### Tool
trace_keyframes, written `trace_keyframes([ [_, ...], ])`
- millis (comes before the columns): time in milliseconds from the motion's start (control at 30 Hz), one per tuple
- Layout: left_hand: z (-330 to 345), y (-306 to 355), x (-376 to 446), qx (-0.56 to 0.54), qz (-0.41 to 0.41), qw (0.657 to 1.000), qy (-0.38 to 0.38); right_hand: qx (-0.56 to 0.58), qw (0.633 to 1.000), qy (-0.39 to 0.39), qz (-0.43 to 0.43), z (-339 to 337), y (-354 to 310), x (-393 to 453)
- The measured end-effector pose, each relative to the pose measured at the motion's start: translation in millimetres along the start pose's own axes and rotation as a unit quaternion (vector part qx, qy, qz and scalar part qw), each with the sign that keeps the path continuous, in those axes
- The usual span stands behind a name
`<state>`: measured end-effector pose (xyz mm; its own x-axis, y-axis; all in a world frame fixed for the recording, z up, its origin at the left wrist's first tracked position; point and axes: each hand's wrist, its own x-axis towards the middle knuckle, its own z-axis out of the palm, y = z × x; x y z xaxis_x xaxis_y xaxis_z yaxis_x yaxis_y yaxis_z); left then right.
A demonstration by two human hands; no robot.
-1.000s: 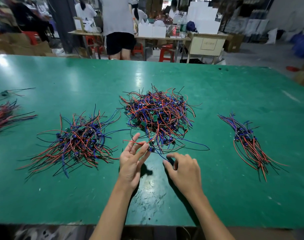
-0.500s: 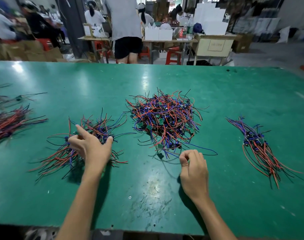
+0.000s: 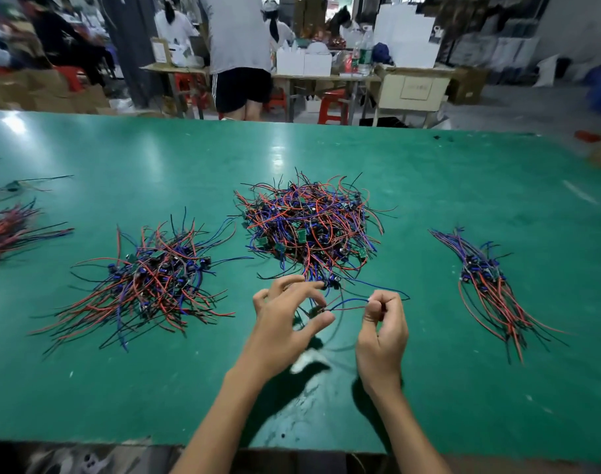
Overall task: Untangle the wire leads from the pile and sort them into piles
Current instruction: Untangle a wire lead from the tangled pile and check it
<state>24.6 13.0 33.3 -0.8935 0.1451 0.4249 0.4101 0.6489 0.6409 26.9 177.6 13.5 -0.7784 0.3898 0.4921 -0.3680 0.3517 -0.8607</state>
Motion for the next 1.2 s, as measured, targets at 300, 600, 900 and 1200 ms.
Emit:
trace_keyframes([
  [300, -8, 9, 2, -0.194, -0.070, 0.978, 0.038, 0.034, 0.994, 0.066, 0.079, 2, 5, 3],
  [600, -32, 16, 15, -0.343, -0.222, 0.905, 0.117, 0.031, 0.989, -0.064, 0.128, 3, 11, 5],
  [900, -29, 9, 14, -0.484, -0.417, 0.768, 0.037, 0.182, 0.936, -0.256, 0.156, -6, 2, 5],
  [1200, -7, 12, 7, -0.543, -0.399, 0.734, -0.079, 0.103, 0.951, -0.249, 0.153, -3, 2, 4],
])
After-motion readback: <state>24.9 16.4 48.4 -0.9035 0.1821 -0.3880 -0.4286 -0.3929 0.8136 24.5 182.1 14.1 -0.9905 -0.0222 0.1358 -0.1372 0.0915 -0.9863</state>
